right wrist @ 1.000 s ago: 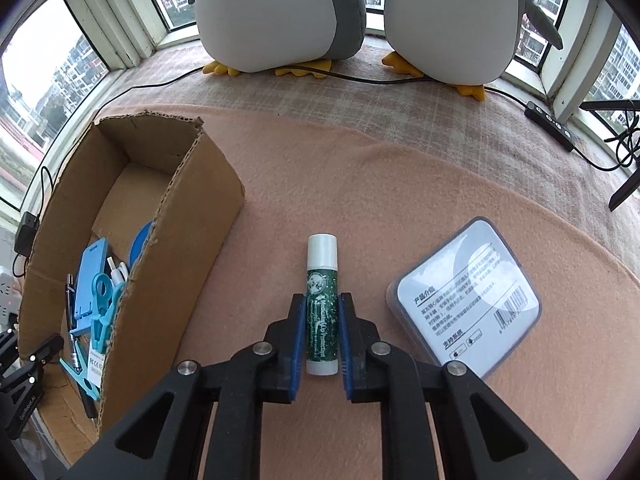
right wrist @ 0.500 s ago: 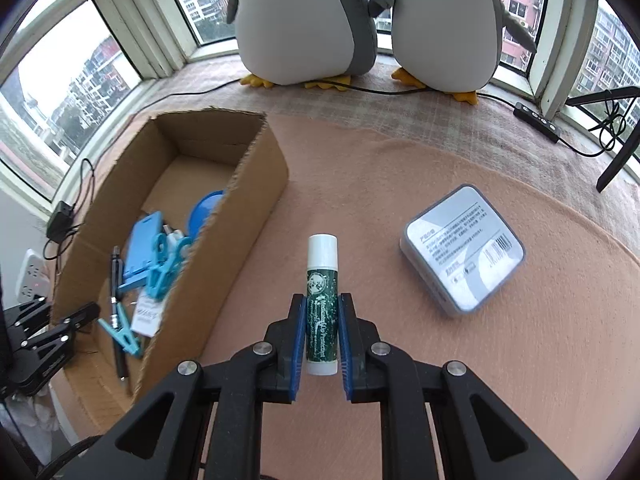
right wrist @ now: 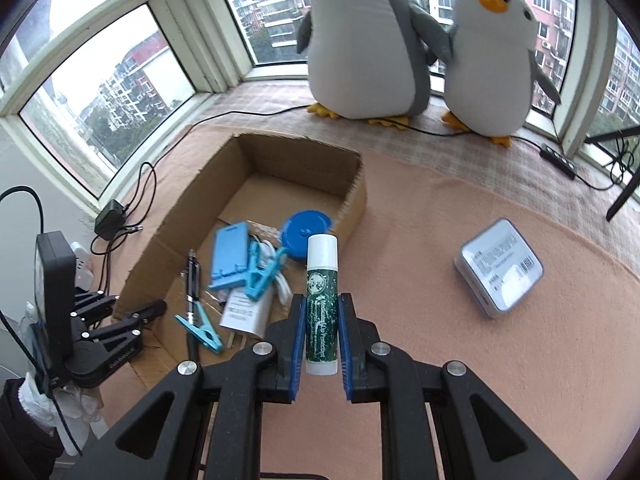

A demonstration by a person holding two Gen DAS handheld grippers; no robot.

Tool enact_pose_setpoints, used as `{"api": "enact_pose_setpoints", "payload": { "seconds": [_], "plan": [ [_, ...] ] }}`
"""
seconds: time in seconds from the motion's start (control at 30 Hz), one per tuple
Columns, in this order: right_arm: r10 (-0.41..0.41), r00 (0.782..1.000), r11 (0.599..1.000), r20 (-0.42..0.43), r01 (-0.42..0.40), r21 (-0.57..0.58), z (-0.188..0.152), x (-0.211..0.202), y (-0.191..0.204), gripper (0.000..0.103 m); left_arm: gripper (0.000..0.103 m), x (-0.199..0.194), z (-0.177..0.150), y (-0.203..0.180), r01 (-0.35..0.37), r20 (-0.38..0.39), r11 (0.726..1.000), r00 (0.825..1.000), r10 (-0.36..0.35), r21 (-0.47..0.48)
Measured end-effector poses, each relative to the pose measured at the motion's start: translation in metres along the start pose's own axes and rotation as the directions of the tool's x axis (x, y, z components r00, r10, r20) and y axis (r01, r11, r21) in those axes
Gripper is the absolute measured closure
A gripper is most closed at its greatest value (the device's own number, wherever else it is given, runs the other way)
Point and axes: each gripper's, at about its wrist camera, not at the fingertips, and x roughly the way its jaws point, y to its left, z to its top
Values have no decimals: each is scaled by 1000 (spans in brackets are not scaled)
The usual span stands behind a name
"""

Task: Organize rigid objects
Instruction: 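Carry the glue stick with the right gripper and release it into the box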

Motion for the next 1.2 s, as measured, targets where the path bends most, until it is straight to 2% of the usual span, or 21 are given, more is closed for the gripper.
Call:
{"api": "enact_pose_setpoints", "payload": {
  "seconds": [0.4,0.67,1.07,1.17,1.2],
  "plan": [
    [11,1000,996,-22,-13,-87,30,26,49,89,87,-2,0,0,-2,3,1000,1000,2,1],
    [-8,999,994,-42,3,-108,44,47,60,89,87,-2,1,0,-2,3,1000,1000,2,0],
    [-43,998,991,-38,38,-126,52,57,61,89,87,-2,-1,0,-2,4,1000,1000,2,1],
    [-55,998,989,-31,50,-137,52,57,62,84,87,-2,0,0,-2,4,1000,1000,2,1],
    [-62,998,989,-27,57,-138,52,56,62,79,87,-2,-1,0,-3,4,1000,1000,3,2]
  ]
}}
